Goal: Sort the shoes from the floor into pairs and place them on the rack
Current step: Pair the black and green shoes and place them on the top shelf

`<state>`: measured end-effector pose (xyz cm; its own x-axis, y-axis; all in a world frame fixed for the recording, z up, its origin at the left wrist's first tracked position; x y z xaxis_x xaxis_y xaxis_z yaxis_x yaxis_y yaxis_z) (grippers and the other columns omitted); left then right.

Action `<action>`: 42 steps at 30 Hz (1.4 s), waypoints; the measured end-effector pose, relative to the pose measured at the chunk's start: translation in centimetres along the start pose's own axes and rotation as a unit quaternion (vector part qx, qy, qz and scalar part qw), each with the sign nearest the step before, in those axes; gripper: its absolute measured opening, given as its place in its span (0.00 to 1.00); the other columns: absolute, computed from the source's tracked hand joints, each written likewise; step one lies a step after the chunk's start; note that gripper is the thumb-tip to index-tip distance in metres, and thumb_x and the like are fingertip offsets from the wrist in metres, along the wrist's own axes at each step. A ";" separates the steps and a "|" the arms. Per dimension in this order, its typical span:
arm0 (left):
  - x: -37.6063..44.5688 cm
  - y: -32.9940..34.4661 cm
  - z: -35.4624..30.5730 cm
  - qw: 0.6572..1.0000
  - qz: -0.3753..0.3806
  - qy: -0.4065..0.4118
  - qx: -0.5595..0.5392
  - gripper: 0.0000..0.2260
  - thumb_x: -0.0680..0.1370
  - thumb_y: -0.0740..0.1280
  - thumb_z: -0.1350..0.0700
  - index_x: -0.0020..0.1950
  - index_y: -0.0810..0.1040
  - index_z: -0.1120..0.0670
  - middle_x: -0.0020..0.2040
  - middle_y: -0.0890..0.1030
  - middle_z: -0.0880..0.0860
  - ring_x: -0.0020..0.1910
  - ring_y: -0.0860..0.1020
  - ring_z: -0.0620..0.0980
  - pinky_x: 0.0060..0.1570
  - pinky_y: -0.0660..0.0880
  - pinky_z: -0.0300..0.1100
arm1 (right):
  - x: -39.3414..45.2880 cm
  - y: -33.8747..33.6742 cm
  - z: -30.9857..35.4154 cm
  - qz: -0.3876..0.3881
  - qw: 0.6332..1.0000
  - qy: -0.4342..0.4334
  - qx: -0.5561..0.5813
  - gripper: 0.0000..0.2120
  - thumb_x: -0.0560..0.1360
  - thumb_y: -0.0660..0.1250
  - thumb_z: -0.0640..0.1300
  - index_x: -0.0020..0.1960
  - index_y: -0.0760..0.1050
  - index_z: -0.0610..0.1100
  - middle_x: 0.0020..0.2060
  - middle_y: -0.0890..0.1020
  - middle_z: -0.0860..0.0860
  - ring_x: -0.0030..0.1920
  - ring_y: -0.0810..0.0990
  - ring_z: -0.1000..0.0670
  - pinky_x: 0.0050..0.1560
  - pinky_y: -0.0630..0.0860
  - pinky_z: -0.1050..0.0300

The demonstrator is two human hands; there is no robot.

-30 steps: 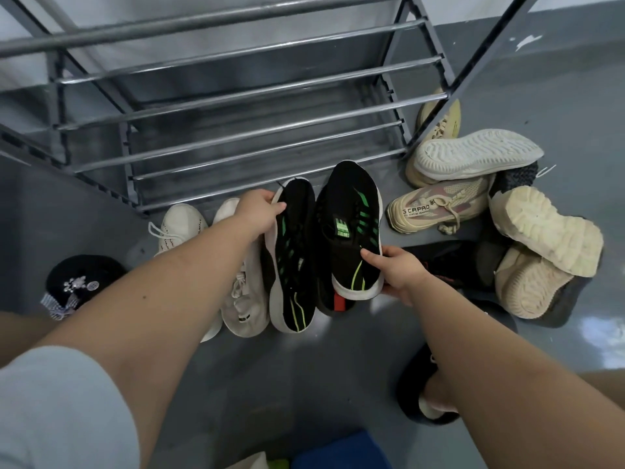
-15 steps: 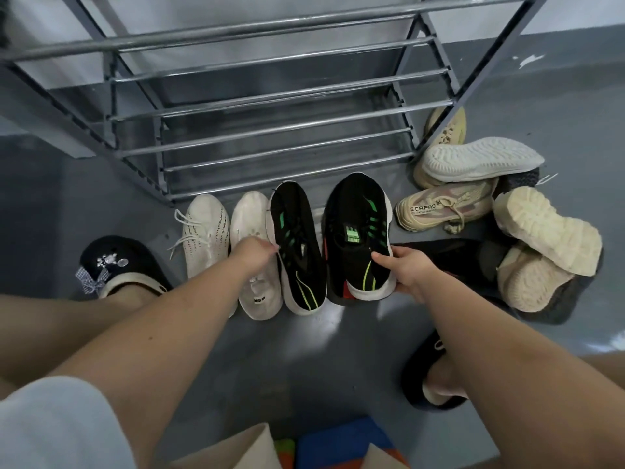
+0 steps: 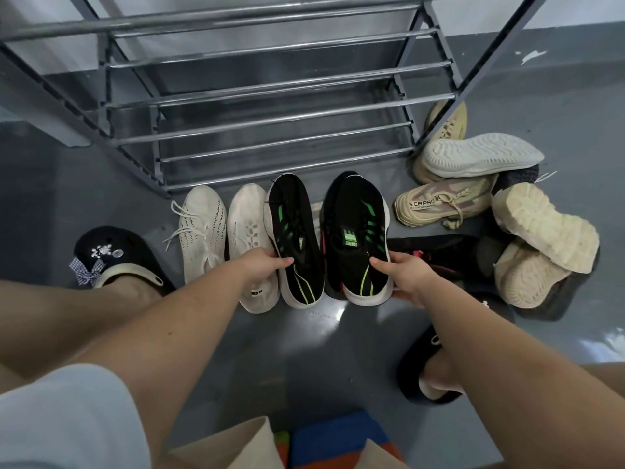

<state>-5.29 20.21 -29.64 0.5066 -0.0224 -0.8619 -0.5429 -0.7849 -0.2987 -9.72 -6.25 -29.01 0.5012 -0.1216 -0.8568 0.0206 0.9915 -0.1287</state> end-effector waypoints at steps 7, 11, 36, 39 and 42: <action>0.8 1.6 -0.2 0.995 -0.043 0.002 -0.088 0.34 0.69 0.76 0.49 0.69 0.64 0.57 0.64 0.73 0.55 0.62 0.72 0.54 0.63 0.70 0.47 | 0.6 -0.4 -0.3 0.011 1.000 0.007 -0.013 0.17 0.75 0.70 0.46 0.63 0.76 0.46 0.52 0.84 0.47 0.51 0.83 0.45 0.46 0.80 0.51; 0.9 3.0 -0.3 0.989 -0.062 -0.023 -0.134 0.41 0.64 0.79 0.47 0.69 0.59 0.54 0.64 0.70 0.52 0.65 0.70 0.55 0.64 0.70 0.50 | 0.5 -0.3 -0.2 0.015 1.000 0.013 -0.011 0.17 0.75 0.69 0.46 0.63 0.76 0.46 0.52 0.83 0.47 0.51 0.82 0.45 0.41 0.79 0.54; -5.0 2.3 -2.8 0.912 0.104 0.067 -0.391 0.17 0.77 0.65 0.64 0.65 0.71 0.55 0.55 0.81 0.56 0.55 0.79 0.56 0.55 0.76 0.55 | -5.8 2.3 2.6 0.036 0.992 0.006 0.123 0.14 0.71 0.74 0.43 0.54 0.76 0.42 0.41 0.81 0.50 0.40 0.79 0.53 0.31 0.75 0.62; -6.2 0.9 -2.9 0.911 0.138 0.085 -0.379 0.17 0.77 0.64 0.65 0.65 0.71 0.55 0.59 0.80 0.58 0.58 0.78 0.57 0.56 0.76 0.54 | -7.6 2.2 3.1 0.064 0.989 0.006 0.134 0.08 0.72 0.72 0.43 0.49 0.76 0.42 0.40 0.79 0.50 0.40 0.78 0.53 0.33 0.76 0.61; -7.8 -0.4 -3.6 0.915 0.167 0.100 -0.354 0.12 0.78 0.62 0.64 0.61 0.73 0.57 0.56 0.81 0.58 0.56 0.79 0.56 0.57 0.76 0.53 | -9.2 1.8 3.5 0.091 0.981 -0.015 0.170 0.11 0.73 0.71 0.42 0.54 0.76 0.41 0.46 0.81 0.47 0.45 0.81 0.50 0.39 0.80 0.56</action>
<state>-6.58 18.45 -21.33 0.5416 -0.3916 -0.7439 -0.1563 -0.9163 0.3686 -11.25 -3.20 -19.65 0.5476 0.0552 -0.8349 0.2135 0.9556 0.2032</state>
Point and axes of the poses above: each hand's wrist, its own x-axis towards the middle knuckle, its own y-axis out of the palm, z = x × y, the point moved 2 cm from there along x, towards the middle knuckle
